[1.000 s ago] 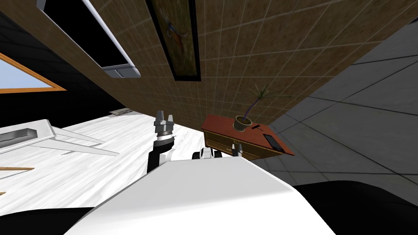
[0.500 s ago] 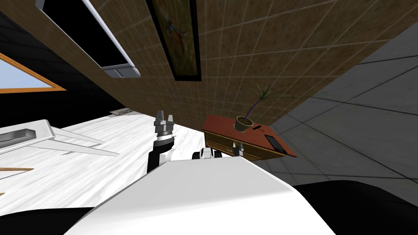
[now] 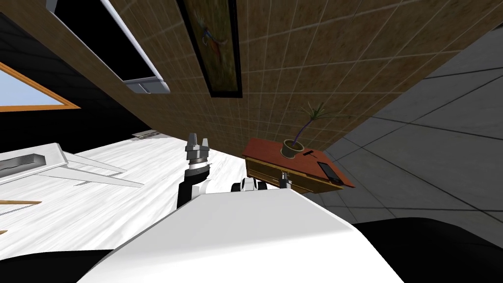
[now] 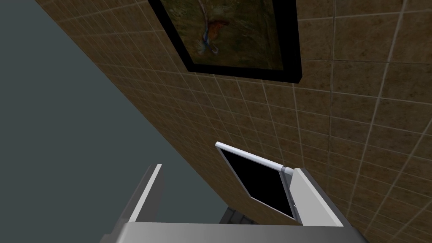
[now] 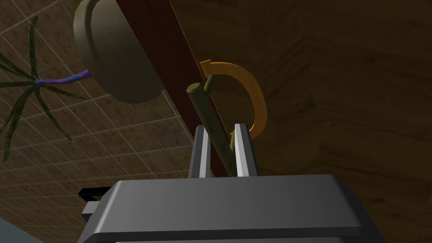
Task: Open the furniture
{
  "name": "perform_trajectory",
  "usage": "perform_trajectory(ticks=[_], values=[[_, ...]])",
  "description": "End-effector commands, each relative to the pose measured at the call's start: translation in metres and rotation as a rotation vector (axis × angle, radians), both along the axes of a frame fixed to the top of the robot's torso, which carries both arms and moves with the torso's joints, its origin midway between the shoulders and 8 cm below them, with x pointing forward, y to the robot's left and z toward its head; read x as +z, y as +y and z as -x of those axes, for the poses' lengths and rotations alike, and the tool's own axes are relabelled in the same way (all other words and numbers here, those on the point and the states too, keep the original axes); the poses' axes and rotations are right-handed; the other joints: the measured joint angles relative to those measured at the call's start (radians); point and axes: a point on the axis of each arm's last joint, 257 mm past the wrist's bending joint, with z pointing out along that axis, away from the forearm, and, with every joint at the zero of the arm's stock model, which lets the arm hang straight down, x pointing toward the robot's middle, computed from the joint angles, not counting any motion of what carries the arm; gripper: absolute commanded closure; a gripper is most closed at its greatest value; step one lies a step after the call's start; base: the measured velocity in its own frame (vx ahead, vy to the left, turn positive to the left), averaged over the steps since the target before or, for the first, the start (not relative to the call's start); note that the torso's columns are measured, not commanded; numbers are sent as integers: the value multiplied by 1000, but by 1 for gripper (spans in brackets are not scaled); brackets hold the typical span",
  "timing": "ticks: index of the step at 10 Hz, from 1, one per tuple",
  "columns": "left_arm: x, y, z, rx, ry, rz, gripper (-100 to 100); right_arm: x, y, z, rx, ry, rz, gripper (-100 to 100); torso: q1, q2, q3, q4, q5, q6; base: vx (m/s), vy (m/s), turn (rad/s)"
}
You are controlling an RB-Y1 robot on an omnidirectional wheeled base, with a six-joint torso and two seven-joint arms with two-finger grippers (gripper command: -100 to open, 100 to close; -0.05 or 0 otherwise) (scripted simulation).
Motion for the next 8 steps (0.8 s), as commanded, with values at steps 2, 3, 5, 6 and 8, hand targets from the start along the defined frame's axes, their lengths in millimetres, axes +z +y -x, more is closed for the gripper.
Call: perform_trajectory(ticks=[2,3,5,6,8], values=[[0,0,0,0,0,0,0,8,-4,3,10,2,1,100,4,5,2,1,2,0,-105,77,-50],[0,0,0,0,0,0,0,10,-4,3,12,2,1,100,6,6,2,2,3,0,-115,72,-36],[0,0,0,0,0,0,0,14,-5,5,18,3,1,100,4,3,0,4,6,0,-85,35,-22],[0,0,0,0,0,0,0,7,-3,7,20,21,-5,100,5,4,0,5,7,1,-42,17,-6],[0,0,0,0,0,0,0,4,-6,-6,6,15,-11,100,2,6,2,3,1,-4,-168,-41,284]])
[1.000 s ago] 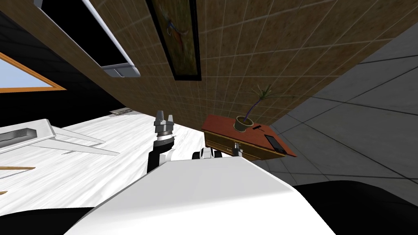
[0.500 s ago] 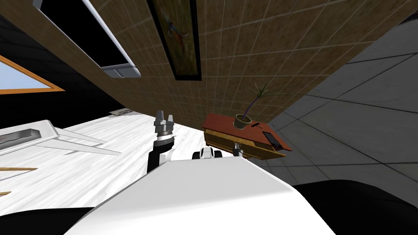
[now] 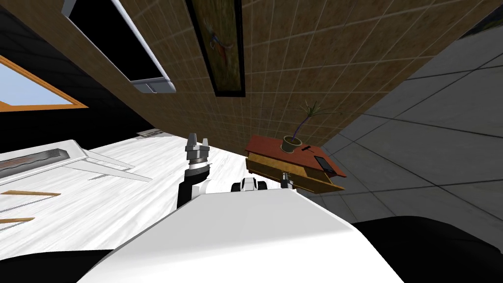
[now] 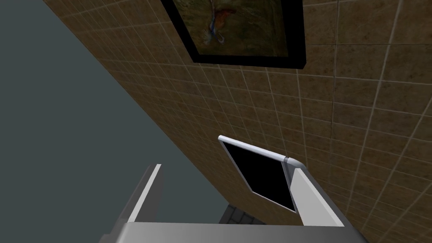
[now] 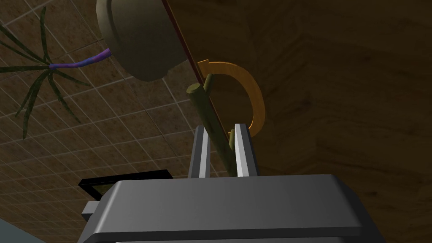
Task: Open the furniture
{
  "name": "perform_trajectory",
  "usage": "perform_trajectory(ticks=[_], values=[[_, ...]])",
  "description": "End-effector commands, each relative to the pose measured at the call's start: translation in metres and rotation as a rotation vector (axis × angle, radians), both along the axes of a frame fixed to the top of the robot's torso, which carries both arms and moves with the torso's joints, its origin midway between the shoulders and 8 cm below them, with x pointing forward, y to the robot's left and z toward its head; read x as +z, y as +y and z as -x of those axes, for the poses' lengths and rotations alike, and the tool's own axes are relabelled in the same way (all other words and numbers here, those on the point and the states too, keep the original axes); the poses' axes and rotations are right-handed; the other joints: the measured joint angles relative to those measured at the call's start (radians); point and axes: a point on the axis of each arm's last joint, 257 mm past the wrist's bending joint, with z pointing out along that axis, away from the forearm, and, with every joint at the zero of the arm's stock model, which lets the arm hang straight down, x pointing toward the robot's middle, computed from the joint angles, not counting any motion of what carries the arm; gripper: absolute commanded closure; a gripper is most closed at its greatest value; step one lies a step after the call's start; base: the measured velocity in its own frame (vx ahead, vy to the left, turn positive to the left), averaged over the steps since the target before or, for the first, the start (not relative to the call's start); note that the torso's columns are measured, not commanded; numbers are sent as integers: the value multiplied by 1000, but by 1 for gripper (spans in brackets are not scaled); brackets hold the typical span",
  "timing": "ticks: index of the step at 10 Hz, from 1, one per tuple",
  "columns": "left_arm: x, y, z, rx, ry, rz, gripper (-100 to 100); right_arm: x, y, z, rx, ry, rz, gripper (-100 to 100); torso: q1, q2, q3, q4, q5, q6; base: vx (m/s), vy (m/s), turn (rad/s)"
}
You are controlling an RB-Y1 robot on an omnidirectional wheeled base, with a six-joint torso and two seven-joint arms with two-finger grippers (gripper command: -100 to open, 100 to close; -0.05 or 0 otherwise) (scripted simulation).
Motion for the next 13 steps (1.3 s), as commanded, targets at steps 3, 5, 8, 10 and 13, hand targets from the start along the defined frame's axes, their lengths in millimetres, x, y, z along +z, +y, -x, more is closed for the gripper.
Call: perform_trajectory(ticks=[3,5,8,10,13], values=[[0,0,0,0,0,0,0,-2,-11,-22,-45,-22,-17,100,1,-6,-3,-3,-2,0,-136,-13,201],[0,0,0,0,0,0,0,-6,-23,-17,-92,-14,-47,100,1,-8,-4,-4,0,5,-46,15,-12],[0,0,0,0,0,0,0,-7,-32,-29,-120,-20,-46,100,-2,-3,0,-3,-4,1,-128,-7,195],[0,0,0,0,0,0,0,-6,-35,-40,-124,-23,-21,100,-4,-9,-4,-6,-1,9,-71,3,142],[0,0,0,0,0,0,0,-12,-52,-36,-192,-16,-64,100,-3,-7,-3,-5,-3,7,-87,8,87]])
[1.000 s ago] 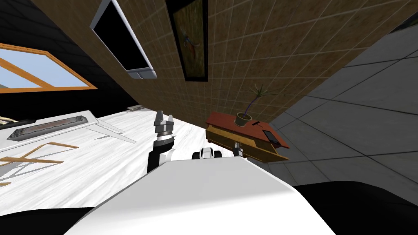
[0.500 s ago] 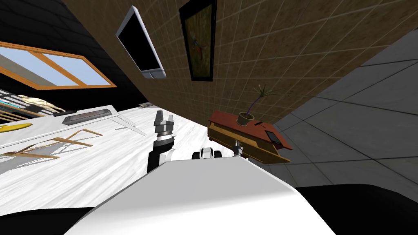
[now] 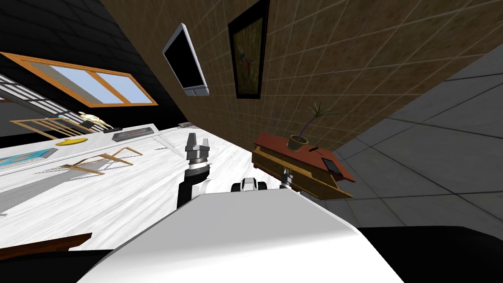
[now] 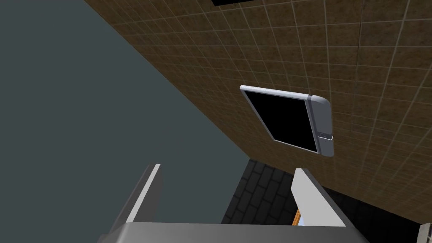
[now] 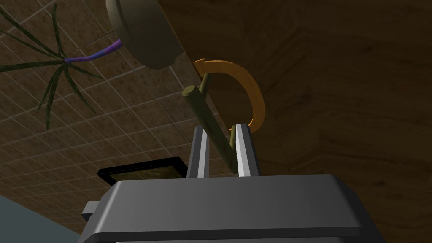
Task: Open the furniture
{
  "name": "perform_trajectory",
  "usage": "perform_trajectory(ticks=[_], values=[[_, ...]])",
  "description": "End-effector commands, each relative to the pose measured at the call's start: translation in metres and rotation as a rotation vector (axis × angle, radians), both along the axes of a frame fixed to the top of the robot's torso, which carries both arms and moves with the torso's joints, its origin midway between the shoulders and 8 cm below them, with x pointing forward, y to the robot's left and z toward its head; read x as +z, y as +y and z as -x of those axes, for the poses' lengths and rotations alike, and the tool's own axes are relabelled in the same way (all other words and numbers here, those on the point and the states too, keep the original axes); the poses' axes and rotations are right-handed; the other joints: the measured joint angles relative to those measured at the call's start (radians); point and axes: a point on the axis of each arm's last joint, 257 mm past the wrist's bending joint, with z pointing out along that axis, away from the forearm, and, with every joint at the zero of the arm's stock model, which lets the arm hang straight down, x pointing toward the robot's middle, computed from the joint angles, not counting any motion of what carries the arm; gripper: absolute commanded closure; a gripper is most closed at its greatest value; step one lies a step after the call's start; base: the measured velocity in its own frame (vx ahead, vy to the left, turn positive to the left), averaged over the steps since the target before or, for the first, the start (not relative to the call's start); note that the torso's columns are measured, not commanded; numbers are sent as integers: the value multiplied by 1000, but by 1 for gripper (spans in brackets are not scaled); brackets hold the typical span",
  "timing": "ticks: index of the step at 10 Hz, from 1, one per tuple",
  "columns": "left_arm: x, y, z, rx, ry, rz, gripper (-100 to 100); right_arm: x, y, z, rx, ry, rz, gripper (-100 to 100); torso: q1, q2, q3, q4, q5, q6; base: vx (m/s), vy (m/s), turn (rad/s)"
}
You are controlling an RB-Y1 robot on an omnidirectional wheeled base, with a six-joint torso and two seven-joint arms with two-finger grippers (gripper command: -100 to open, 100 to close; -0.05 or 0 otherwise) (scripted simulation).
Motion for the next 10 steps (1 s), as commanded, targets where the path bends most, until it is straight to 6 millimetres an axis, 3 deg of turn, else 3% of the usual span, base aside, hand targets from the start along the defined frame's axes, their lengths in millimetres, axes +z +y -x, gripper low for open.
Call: perform_trajectory(ticks=[1,2,4,5,6,8,9,10], values=[[0,0,0,0,0,0,0,1,-9,-11,-22,2,22,100,-3,-2,-2,-1,0,2,-135,14,272],[0,0,0,0,0,0,0,-2,-15,-9,-48,6,5,100,-1,2,1,1,-2,-6,-169,-7,219],[0,0,0,0,0,0,0,-7,-26,-3,-92,15,-23,100,-1,1,0,0,0,1,-51,9,37],[0,0,0,0,0,0,0,1,-26,-18,-79,6,27,100,-4,-2,-2,-1,0,3,-121,18,269],[0,0,0,0,0,0,0,-1,-32,-18,-103,7,10,100,-2,2,1,1,-1,-5,-158,-4,235],[0,0,0,0,0,0,0,-7,-42,-11,-148,17,-18,100,0,1,0,0,0,0,-53,17,30],[0,0,0,0,0,0,0,4,-42,-25,-138,4,25,100,-2,-1,-1,-1,1,4,-141,31,288],[0,0,0,0,0,0,0,2,-50,-26,-163,8,19,100,0,4,2,2,-1,-5,-178,16,212]])
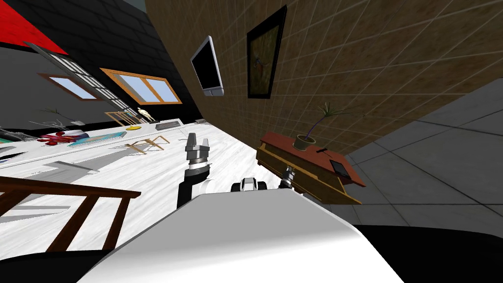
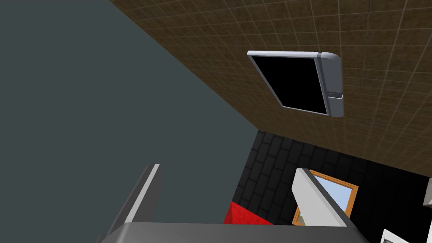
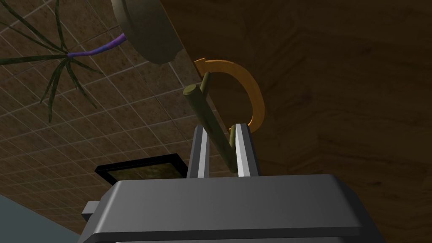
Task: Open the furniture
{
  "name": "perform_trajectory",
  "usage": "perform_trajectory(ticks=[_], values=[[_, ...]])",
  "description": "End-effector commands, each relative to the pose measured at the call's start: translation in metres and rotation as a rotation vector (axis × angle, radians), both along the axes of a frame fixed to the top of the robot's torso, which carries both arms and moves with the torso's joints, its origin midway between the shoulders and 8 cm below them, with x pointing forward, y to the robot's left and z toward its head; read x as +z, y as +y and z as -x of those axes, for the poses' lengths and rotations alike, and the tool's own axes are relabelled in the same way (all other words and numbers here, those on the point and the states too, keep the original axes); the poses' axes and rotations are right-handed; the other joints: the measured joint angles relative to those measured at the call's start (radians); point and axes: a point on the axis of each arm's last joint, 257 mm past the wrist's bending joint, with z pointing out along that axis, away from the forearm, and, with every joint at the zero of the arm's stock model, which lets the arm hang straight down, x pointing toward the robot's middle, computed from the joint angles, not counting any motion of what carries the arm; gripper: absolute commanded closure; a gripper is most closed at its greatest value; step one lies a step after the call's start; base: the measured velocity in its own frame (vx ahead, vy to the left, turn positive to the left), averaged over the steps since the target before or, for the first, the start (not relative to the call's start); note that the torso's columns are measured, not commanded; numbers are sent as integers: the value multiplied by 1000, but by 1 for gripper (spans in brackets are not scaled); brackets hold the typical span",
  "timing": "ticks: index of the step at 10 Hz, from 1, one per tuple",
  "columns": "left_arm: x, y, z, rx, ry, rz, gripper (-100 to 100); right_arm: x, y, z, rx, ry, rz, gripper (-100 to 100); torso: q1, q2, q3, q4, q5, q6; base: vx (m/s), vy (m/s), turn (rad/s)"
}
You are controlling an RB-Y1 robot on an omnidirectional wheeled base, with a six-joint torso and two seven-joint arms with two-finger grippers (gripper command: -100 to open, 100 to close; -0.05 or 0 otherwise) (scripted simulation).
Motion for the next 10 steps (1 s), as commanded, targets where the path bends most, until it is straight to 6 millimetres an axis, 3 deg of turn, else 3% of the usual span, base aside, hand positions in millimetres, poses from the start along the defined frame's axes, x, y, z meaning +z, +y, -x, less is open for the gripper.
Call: perform_trajectory(ticks=[1,2,3,10], values=[[0,0,0,0,0,0,0,-2,-13,-3,-50,6,-5,100,2,1,1,1,1,0,-84,24,48],[0,0,0,0,0,0,0,9,-21,-25,-33,3,3,-100,1,-3,-2,-1,3,6,-93,56,8],[0,0,0,0,0,0,0,9,-21,-25,-33,3,3,-100,3,-3,-2,0,3,4,-78,59,0],[0,0,0,0,0,0,0,50,-65,-91,-31,1,5,-100,3,-2,-2,1,3,1,-86,62,3]])
